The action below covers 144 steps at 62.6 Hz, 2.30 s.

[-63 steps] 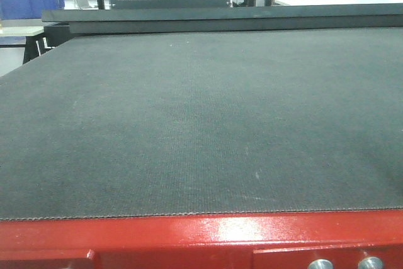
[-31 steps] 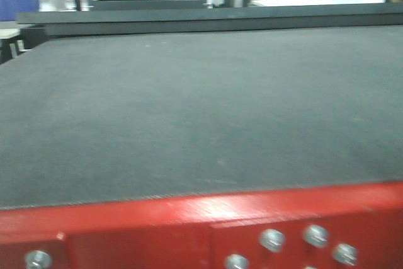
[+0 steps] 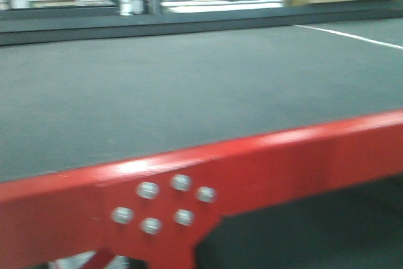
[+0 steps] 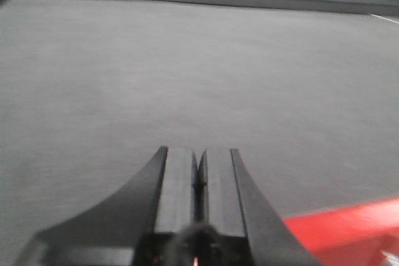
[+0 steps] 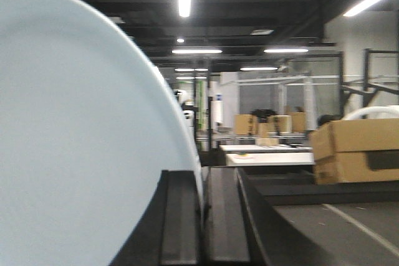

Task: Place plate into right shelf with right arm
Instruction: 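Drive the base to the steel shelf holding the plate in the right gripper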

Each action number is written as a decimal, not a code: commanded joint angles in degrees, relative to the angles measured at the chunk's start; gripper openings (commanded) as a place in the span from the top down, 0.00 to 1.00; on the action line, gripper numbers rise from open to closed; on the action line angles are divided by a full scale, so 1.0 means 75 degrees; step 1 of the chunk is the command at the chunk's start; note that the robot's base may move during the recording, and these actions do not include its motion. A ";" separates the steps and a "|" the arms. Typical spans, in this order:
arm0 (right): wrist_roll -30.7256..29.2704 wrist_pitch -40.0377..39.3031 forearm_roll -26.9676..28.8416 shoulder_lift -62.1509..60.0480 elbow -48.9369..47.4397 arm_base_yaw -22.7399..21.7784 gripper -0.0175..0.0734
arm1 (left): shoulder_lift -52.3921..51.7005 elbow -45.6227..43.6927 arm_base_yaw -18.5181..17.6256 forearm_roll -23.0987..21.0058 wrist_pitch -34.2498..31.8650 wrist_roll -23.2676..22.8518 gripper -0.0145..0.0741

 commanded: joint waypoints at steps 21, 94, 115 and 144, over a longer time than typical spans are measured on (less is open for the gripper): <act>-0.0058 -0.0662 -0.0107 0.0033 -0.0225 -0.0048 0.75 | -0.0048 0.0072 -0.0029 0.0001 -0.0687 -0.0045 0.89; -0.0058 -0.0667 -0.0107 -0.0020 -0.0216 -0.0048 0.75 | -0.0048 0.0072 -0.0029 0.0001 -0.0672 -0.0045 0.89; -0.0058 -0.0667 -0.0107 -0.0028 -0.0216 -0.0048 0.75 | -0.0048 0.0072 -0.0029 0.0001 -0.0672 -0.0045 0.89; -0.0058 -0.0667 -0.0107 -0.0028 -0.0216 -0.0048 0.75 | -0.0048 0.0072 -0.0029 0.0001 -0.0672 -0.0045 0.89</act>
